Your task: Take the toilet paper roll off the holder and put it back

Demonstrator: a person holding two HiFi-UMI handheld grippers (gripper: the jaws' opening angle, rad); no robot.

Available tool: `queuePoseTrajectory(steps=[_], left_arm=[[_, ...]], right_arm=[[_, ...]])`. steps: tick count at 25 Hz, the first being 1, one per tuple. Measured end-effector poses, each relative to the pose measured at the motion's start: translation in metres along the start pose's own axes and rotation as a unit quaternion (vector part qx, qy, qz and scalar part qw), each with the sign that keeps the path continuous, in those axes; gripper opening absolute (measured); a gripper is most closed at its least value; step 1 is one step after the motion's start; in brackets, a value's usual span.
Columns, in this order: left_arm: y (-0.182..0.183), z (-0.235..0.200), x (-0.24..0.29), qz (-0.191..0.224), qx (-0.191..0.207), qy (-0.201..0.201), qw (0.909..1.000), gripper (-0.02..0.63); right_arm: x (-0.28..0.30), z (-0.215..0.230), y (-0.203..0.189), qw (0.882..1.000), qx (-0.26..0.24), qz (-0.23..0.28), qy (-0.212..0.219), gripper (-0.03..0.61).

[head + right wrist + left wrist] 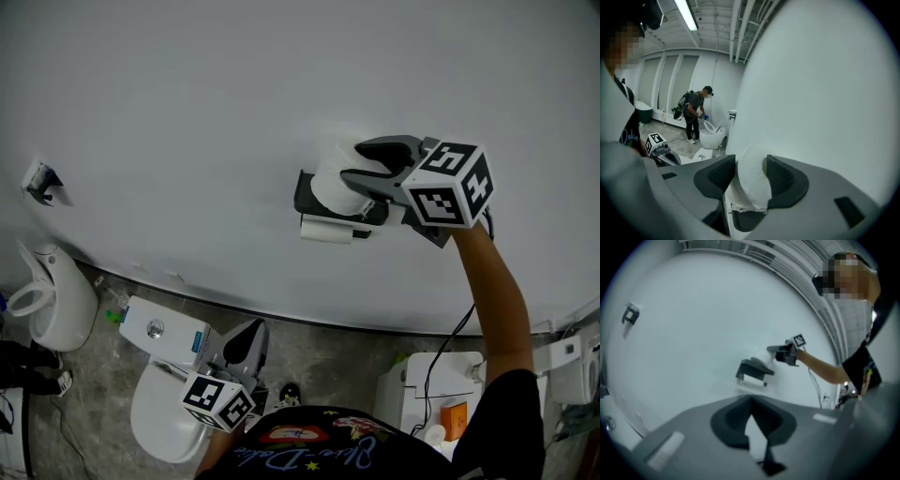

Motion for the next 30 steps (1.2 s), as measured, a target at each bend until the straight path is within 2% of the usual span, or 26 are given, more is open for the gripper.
queuePoseTrajectory(steps=[6,10,14,20,26,30], left_arm=[[0.002,-0.004,0.0,0.004,-0.004,0.006,1.0,-0.002],[0.001,-0.003,-0.001,0.003,-0.002,0.005,1.0,-0.002],[0.0,-0.001,0.0,0.001,-0.003,0.001,1.0,-0.002],[0.001,0.005,0.002,-0.004,0.001,-0.005,1.0,-0.002],[0.002,0.013,0.009,-0.011,0.01,-0.02,0.9997,-0.002],[0.001,0.023,0.017,-0.016,0.012,-0.038,0.9991,-0.002]], right_arm=[[0.005,-0.006,0.003,0.999,-0.039,0.032,-0.017,0.204],[0.001,-0.007,0.003,0.996,-0.022,0.082,-0.017,0.204],[-0.005,-0.006,0.001,0.987,-0.001,0.162,-0.006,0.204],[-0.014,-0.015,-0.014,0.977,0.002,0.215,-0.004,0.204],[-0.045,-0.039,-0.037,0.954,0.064,0.293,-0.003,0.202],[-0.055,-0.056,-0.076,0.941,0.126,0.313,-0.012,0.202]])
Point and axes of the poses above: the fingertips, and each gripper's own axes: x forward along the fingers, z to its right, y out of its top, the point moved 6 cm from there along -x, backward along the fingers, and after that the axes turned 8 degrees about x, right-handed, at the moved point
